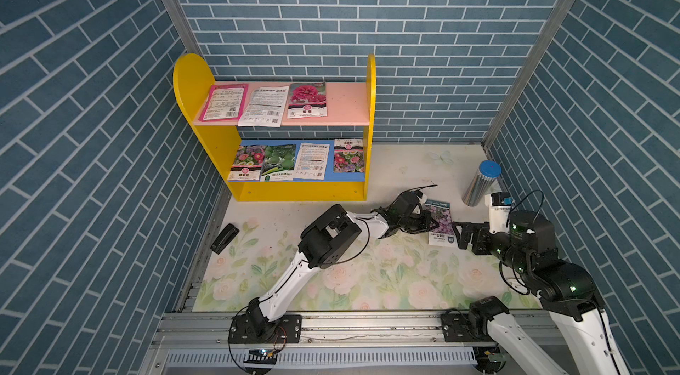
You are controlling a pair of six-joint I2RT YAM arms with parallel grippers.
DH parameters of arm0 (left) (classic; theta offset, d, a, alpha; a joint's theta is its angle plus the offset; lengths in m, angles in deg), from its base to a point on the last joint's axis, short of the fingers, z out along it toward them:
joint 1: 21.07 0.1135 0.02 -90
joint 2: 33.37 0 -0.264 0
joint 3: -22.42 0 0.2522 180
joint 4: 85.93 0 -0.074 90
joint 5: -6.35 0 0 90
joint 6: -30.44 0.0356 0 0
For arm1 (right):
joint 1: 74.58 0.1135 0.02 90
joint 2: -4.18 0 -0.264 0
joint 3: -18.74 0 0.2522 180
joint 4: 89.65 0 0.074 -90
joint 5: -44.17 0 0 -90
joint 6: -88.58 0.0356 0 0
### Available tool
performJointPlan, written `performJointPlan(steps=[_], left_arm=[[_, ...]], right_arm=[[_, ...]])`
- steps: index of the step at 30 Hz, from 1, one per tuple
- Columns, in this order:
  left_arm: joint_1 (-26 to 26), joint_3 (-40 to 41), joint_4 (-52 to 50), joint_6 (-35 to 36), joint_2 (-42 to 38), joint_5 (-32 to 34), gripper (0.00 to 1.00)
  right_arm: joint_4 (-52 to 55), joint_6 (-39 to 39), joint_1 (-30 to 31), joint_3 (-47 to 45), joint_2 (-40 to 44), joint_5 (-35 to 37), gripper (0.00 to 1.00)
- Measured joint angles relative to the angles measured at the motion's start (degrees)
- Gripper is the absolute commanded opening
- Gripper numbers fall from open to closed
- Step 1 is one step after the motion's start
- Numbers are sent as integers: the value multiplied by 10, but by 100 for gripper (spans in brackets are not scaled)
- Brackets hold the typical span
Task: Take the seed bag off the shelf
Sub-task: Place the seed packet at the center of the board.
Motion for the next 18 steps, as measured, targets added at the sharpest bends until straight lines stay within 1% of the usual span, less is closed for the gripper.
performJointPlan(steps=[2, 7, 11, 14, 17, 18], left_arm=[[0, -2, -4, -5, 2, 8, 0], [0, -11, -26, -16, 6, 24, 12], [0, -22, -44, -23, 9, 35, 25], [0, -28, -62, -26, 10, 46, 33], [0, -32, -73, -27, 10, 53, 44], [0, -35, -75, -28, 10, 55, 49]], right_arm=[[0, 0, 0, -6, 0, -1, 100], [-3, 0, 0, -9, 8, -1, 100], [-4, 0, 0, -9, 13, -1, 100], [-4, 0, 0, -9, 16, -1, 100], [-4, 0, 0, -9, 17, -1, 100], [-4, 0, 0, -9, 17, -1, 100]])
